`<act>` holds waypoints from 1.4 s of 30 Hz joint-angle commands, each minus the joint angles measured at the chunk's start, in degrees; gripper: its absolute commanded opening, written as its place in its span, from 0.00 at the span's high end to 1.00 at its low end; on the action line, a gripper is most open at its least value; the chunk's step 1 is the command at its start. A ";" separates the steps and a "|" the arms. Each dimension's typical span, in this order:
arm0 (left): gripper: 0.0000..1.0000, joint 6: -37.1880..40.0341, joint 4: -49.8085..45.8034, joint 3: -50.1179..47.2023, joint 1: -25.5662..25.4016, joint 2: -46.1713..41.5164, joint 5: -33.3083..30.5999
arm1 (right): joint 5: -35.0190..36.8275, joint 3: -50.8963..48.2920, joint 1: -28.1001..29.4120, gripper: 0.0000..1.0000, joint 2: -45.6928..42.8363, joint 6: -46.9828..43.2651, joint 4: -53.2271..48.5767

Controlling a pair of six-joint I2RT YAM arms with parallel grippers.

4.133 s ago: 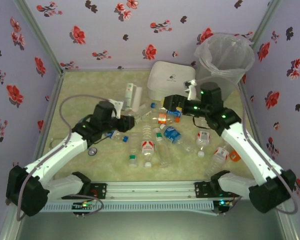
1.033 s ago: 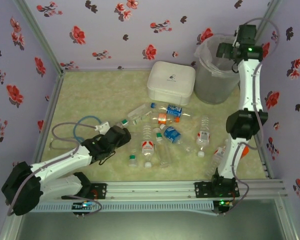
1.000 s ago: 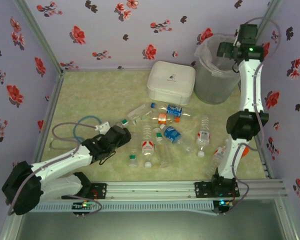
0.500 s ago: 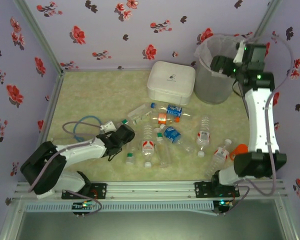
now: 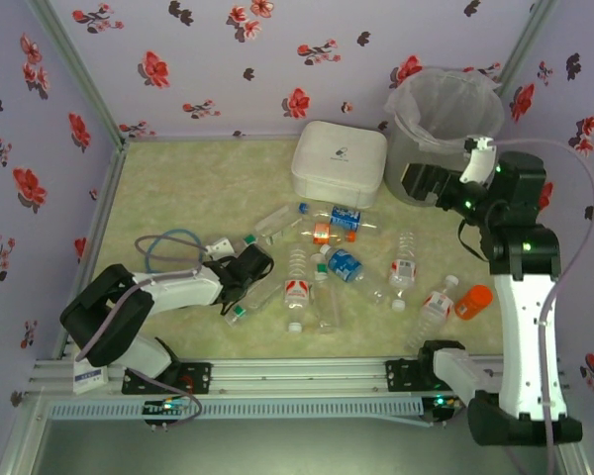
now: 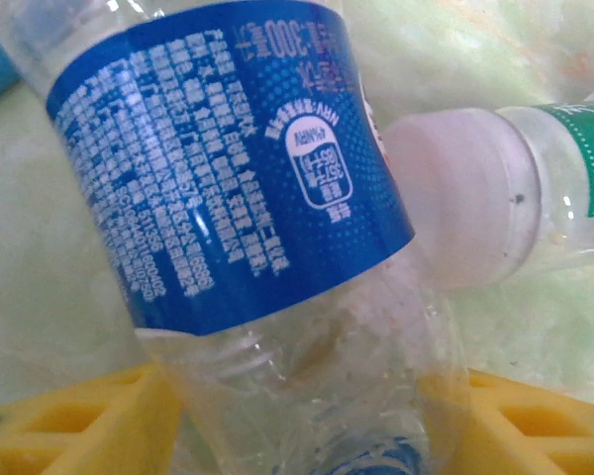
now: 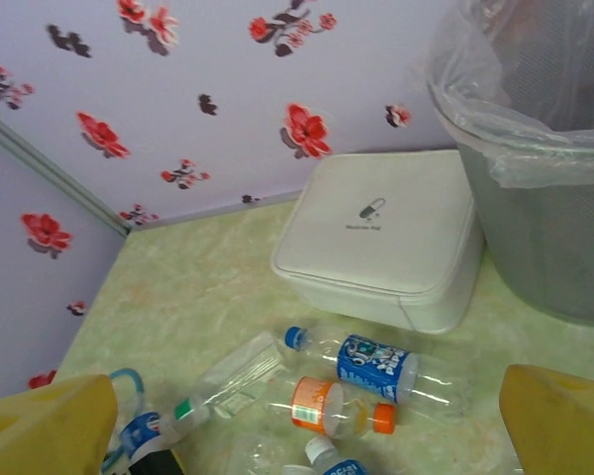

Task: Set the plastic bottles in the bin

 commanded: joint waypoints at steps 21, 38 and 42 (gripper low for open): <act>0.90 40.35 3.82 -2.51 -0.24 -31.37 18.60 | -2.31 -20.79 18.43 0.02 -0.58 15.12 20.21; 1.00 51.69 20.05 -3.96 -4.57 -25.98 40.94 | -1.18 -14.64 36.60 0.03 20.15 20.32 29.83; 1.00 52.07 21.32 -3.63 -4.89 -25.36 41.87 | 1.27 -11.66 38.06 0.05 23.50 19.46 24.32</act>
